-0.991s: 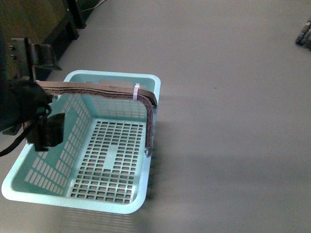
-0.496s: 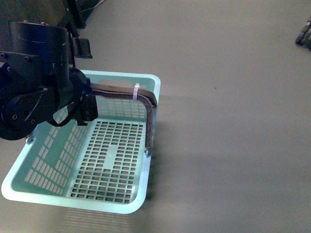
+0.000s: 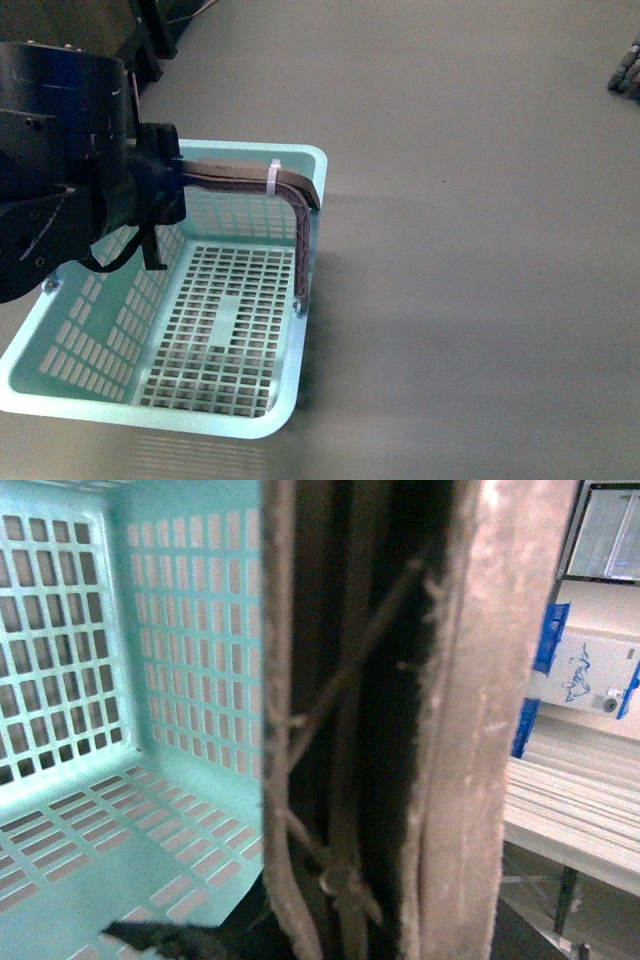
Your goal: Pick mango and avocado into basket
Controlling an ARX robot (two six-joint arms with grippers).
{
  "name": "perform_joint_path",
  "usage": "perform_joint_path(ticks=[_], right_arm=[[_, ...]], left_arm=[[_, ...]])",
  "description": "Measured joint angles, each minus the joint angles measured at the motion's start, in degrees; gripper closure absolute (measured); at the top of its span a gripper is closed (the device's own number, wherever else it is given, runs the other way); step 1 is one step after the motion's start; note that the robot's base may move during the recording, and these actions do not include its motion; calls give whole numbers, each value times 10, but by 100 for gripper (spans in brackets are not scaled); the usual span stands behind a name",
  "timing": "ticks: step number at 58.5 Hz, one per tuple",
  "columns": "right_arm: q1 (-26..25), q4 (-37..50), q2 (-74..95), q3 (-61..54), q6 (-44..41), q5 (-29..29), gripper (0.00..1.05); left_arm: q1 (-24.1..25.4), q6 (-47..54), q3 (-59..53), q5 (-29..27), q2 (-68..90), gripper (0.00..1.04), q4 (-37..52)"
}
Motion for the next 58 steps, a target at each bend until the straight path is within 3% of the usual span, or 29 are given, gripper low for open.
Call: perform_joint_path(ticks=[15, 27, 50, 58], right_arm=[[0, 0, 0, 0, 0, 0, 9], [0, 0, 0, 0, 0, 0, 9], [0, 0, 0, 0, 0, 0, 9], [0, 0, 0, 0, 0, 0, 9]], left_arm=[[1, 63, -55, -1, -113, 89, -28], [8, 149, -141, 2, -315, 89, -81], [89, 243, -237, -6, -813, 89, -386], [92, 255, -240, -12, -871, 89, -398]])
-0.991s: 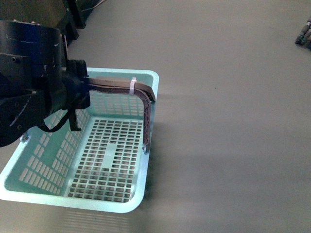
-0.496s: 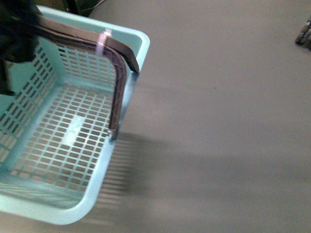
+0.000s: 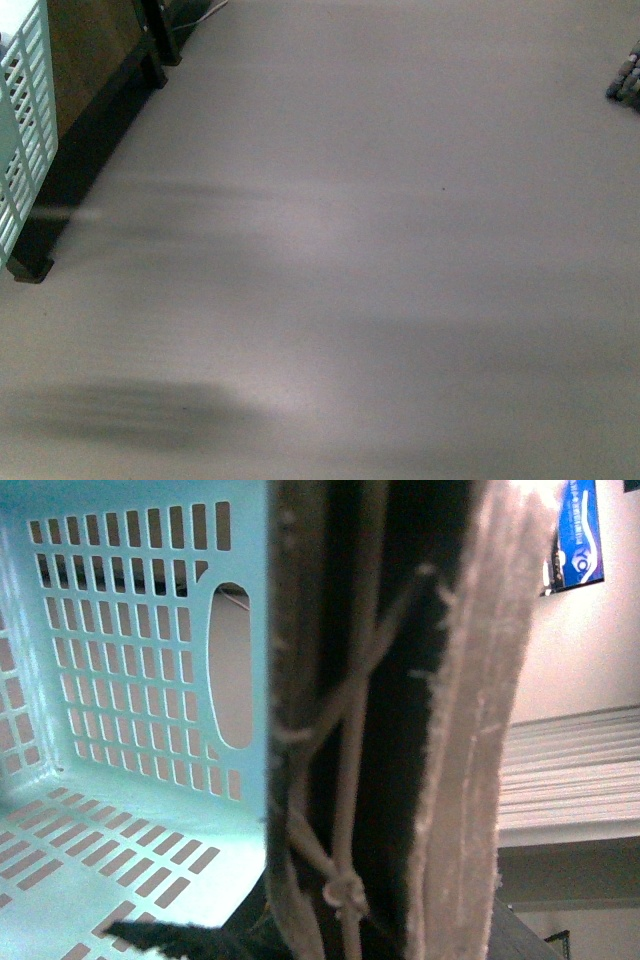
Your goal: Pick mango and avocado into basket
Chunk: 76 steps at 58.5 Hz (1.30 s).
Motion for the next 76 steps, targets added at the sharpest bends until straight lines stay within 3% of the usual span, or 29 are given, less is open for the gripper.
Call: perform_joint_path(ticks=[13, 76], right_arm=[[0, 0, 0, 0, 0, 0, 9], [0, 0, 0, 0, 0, 0, 9]], left_arm=[[-1, -7, -3, 21, 6, 89, -2], [-1, -6, -3, 13, 6, 89, -2]])
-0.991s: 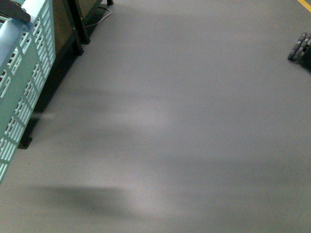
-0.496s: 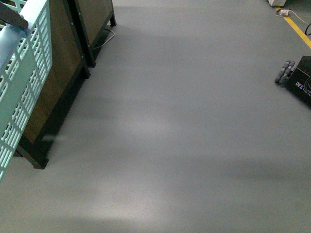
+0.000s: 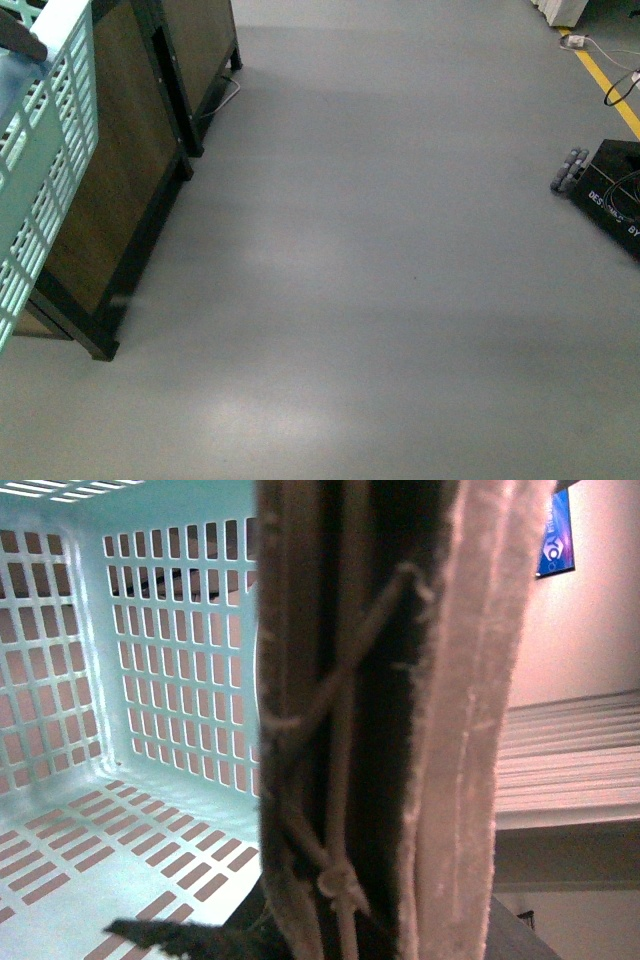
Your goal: Pick mango and avocado into basket
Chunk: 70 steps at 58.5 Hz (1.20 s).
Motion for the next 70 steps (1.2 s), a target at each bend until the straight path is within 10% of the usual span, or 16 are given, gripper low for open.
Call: perform_joint_path(ticks=[70], right_arm=[[0, 0, 0, 0, 0, 2, 9]], left_arm=[[-2, -1, 0, 7, 0, 90, 0]])
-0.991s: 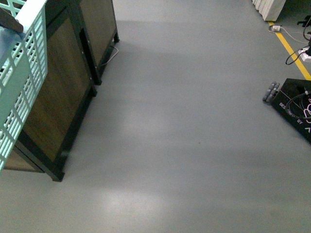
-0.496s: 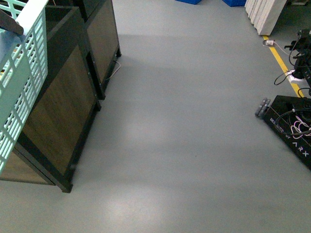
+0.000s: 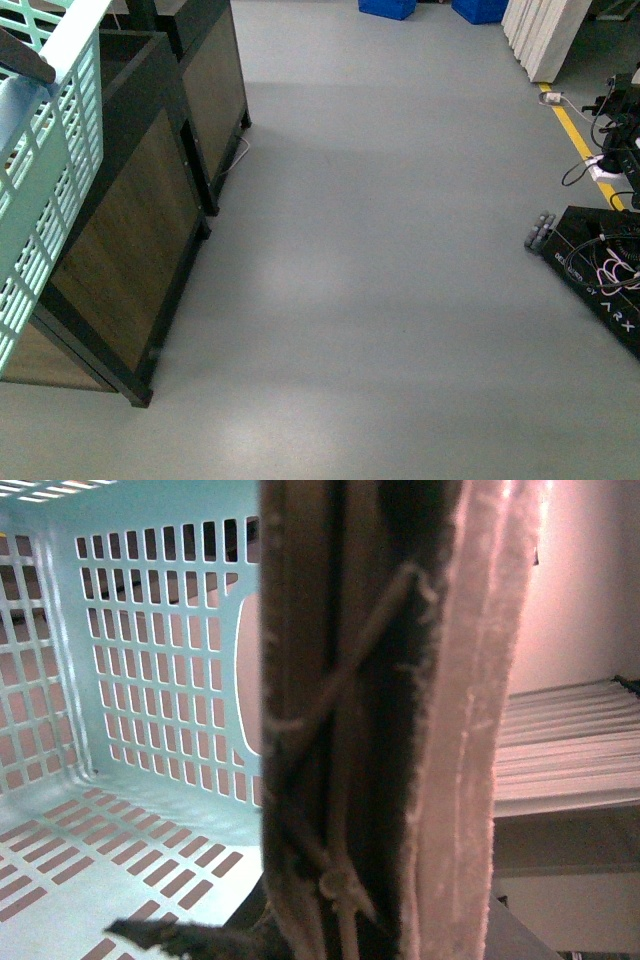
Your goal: Pick mango and avocado into basket
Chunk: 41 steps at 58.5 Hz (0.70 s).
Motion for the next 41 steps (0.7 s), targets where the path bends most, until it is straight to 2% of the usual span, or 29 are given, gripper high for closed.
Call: perform_joint_path(ticks=[41], right_arm=[[0, 0, 0, 0, 0, -2, 9]], left_arm=[[1, 0, -1, -7, 0, 90, 0]])
